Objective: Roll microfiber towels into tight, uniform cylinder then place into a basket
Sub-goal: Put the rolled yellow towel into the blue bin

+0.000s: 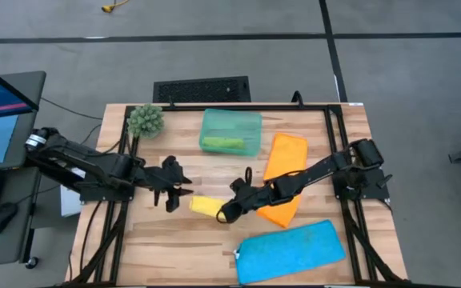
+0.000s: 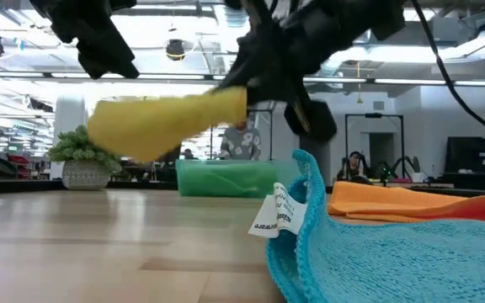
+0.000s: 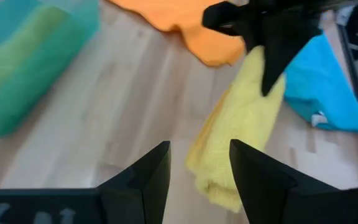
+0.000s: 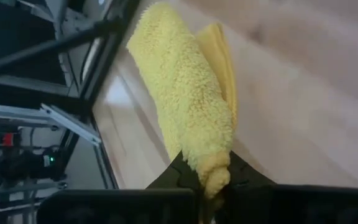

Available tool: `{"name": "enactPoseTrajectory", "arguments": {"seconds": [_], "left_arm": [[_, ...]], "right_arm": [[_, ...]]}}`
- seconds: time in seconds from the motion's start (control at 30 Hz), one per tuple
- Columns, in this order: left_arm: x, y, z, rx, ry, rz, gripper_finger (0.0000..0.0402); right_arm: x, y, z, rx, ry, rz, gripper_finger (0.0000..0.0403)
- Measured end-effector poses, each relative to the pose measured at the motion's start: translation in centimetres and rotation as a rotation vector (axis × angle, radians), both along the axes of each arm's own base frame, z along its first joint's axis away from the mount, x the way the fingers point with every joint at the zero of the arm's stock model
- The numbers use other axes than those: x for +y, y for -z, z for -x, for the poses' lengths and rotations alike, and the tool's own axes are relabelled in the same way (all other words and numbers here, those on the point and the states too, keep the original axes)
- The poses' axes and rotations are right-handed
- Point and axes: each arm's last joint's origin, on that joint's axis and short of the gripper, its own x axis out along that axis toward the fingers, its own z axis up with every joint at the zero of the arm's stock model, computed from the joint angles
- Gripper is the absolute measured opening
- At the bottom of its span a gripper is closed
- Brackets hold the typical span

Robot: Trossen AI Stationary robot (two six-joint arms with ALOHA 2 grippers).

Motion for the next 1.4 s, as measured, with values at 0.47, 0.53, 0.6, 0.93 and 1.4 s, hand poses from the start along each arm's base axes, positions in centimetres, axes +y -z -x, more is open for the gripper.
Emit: {"name": "enactPoseTrajectory", "arguments": {"seconds": [0.47, 0.53, 0.6, 0.93, 1.4], "left_arm": [[2.3, -1.9, 1.9, -0.094, -0.181, -0.051, 0.0158], [2.8, -2.0, 2.0, -0.104, -0.209, -0.05, 0.0158], [3.4, -2.2, 2.1, -0.109, -0.228, -0.064, 0.0158], [7.2, -2.3, 2.0, -0.087, -0.338, -0.177, 0.0158], [13.2, -4.8, 2.5, -0.336, -0.613, -0.26, 0.0158]], "right_arm": [[-10.0, -6.6, 1.6, -0.097, 0.005, 0.141, 0.0031], [-11.9, -6.8, 1.8, -0.099, 0.013, 0.16, 0.0029], [-13.8, -7.1, 2.1, -0.109, 0.02, 0.17, 0.0027], [-23.4, -6.7, 4.2, -0.12, 0.068, 0.172, 0.003], [-33.6, -7.9, 9.8, -0.227, 0.201, 0.18, 0.0026]]}}
